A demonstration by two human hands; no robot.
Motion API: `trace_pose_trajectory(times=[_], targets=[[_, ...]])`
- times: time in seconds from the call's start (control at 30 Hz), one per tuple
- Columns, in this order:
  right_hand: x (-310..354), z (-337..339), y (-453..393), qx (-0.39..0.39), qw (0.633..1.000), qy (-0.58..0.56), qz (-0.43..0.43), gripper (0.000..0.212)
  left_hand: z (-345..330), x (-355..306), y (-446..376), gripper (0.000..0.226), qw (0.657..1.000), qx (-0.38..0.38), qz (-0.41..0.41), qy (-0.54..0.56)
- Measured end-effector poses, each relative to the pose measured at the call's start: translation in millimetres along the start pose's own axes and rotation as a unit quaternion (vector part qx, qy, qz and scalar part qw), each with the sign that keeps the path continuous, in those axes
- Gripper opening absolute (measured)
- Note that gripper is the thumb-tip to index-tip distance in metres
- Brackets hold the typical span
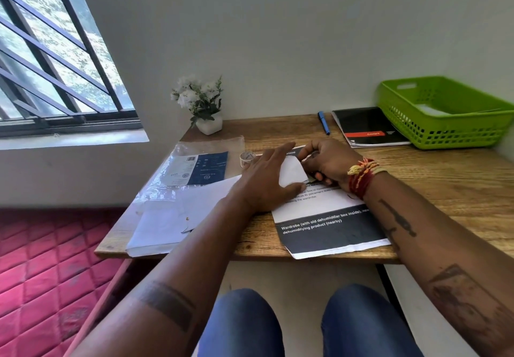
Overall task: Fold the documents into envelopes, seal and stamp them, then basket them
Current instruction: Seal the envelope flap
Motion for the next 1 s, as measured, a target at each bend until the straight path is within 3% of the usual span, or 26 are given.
trace_pose_trajectory(times=[0.3, 0.43, 0.57, 0.67, 0.77, 1.0], targets=[[2.9, -2.2, -0.4, 0.033, 0.998, 0.035, -0.05, 0.012, 0.3, -8.1, -4.0, 0.096, 1.0, 0.006, -0.007, 0.0], [5.9, -1.6, -1.1, 0.023, 0.995, 0.086, -0.042, 0.008, -1.3, -7.7, -7.1, 0.097, 1.0, 0.005, -0.01, 0.001], [6.2, 11.2, -3.6, -0.024, 0.993, 0.116, -0.014, 0.02, -3.6, -8.3, -5.0, 0.097, 1.0, 0.015, 0.0, -0.027], [1.4, 23.0, -1.5, -0.072, 0.989, 0.127, -0.004, 0.02, 1.3, -11.7, 2.3, 0.069, 0.997, -0.057, -0.001, -0.045], [-2.4, 18.4, 0.5, -0.051, 0.991, 0.123, -0.003, 0.015, 5.7, -7.8, 4.2, 0.033, 0.995, -0.092, 0.001, -0.028], [1.9, 10.6, -0.1, -0.043, 0.985, 0.166, 0.026, 0.02, 2.5, -6.6, -3.3, 0.022, 0.998, -0.064, -0.012, -0.027]])
Point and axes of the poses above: each hand's wrist, its own y-axis away from the middle knuckle, its own z-axis out of the back of the hand, x = y × z, the point moved 6 cm from there along -y, towards the middle knuckle, and after that the axes turned 7 degrees about x, right-handed, at the moved point
